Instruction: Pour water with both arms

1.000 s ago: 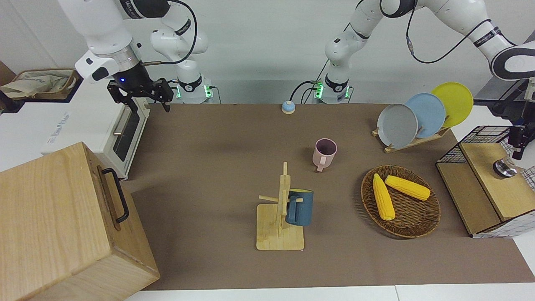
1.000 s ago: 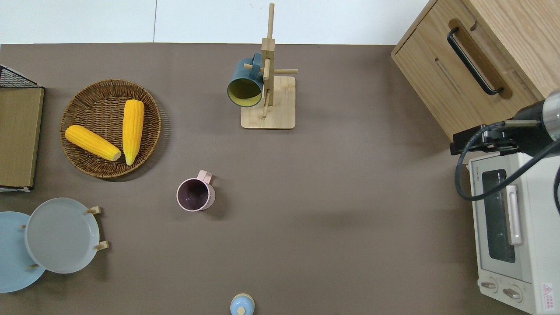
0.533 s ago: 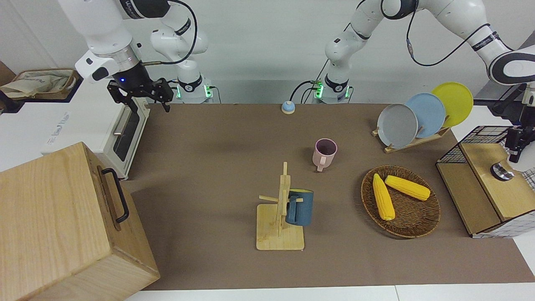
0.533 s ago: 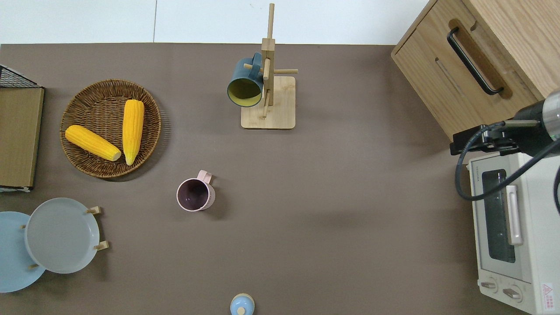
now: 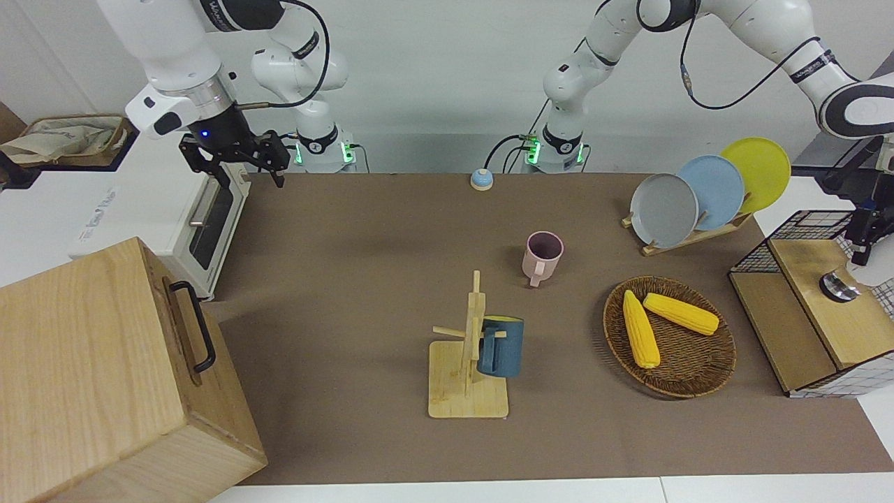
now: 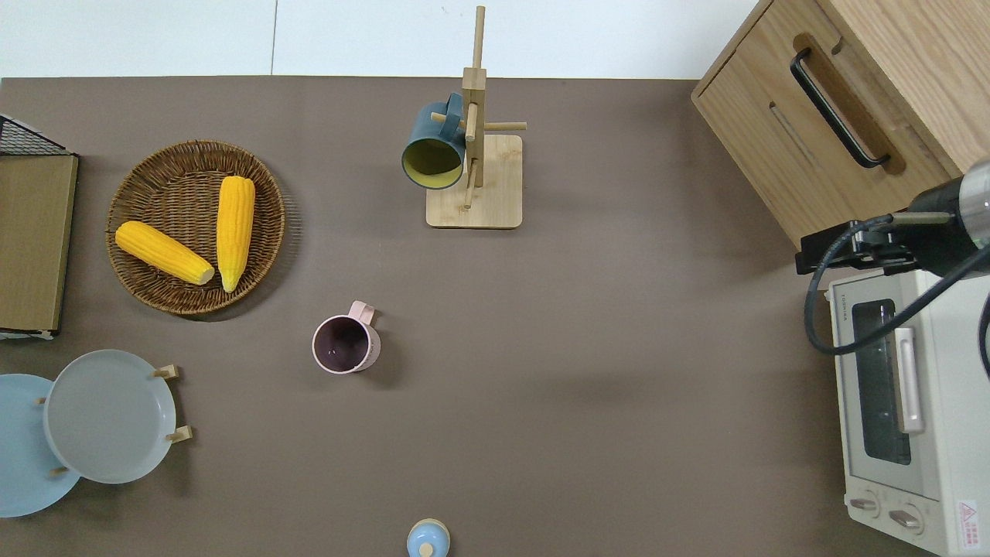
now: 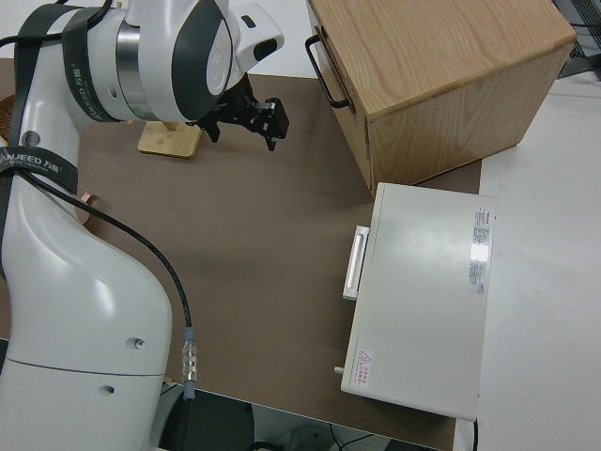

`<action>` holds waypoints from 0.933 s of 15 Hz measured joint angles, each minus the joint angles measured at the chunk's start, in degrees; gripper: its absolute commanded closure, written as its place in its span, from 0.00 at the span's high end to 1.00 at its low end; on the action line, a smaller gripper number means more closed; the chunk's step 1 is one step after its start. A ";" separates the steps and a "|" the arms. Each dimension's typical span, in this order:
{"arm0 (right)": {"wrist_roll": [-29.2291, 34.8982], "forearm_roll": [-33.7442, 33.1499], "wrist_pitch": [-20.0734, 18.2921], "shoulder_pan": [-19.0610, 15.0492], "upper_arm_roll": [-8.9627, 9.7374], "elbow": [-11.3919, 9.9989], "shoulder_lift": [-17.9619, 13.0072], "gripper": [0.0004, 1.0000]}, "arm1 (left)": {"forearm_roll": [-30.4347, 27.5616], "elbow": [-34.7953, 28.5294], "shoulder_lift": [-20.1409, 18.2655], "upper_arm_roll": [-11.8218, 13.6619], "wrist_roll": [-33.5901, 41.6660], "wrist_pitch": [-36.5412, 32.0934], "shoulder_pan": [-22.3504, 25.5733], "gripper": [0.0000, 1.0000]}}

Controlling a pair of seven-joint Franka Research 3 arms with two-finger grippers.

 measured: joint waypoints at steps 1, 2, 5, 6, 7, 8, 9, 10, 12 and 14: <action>0.00 0.00 0.00 0.00 0.00 0.00 0.00 0.99 | 0.25 0.14 -0.15 0.07 -0.01 -1.44 0.18 0.99; 0.00 0.00 0.00 0.00 0.00 0.00 0.00 0.99 | 0.81 0.47 -0.32 0.16 -0.28 -3.01 0.44 0.99; 0.00 0.00 0.00 0.00 0.00 0.00 0.00 0.99 | 6.30 2.05 -1.22 0.93 -2.69 -9.38 0.95 0.99; 0.00 0.00 0.00 0.00 0.00 0.00 0.00 0.99 | 8.06 2.63 -1.54 1.03 -3.49 -11.56 1.08 0.99; 0.00 0.00 0.00 0.00 0.00 0.00 0.00 0.99 | 9.55 3.23 -1.86 1.05 -4.18 -13.49 1.19 0.99; 0.00 0.00 0.00 0.00 0.00 0.00 0.00 0.99 | 11.07 3.79 -2.30 1.05 -4.79 -15.42 1.24 0.99; 0.00 0.00 0.00 0.00 0.00 0.00 0.00 0.99 | 12.80 4.21 -2.81 1.05 -5.41 -17.53 1.24 0.99; 0.00 0.00 0.00 0.00 0.00 0.00 0.00 0.99 | 14.40 4.58 -3.28 1.00 -6.15 -19.49 1.23 0.99; 0.00 0.00 0.00 0.00 0.00 0.00 0.00 0.99 | 17.24 5.18 -4.44 0.77 -7.74 -23.10 1.15 0.99; 0.00 0.00 0.00 0.00 0.00 0.00 0.00 0.99 | 19.57 5.79 -6.30 0.37 -9.84 -27.19 0.86 0.99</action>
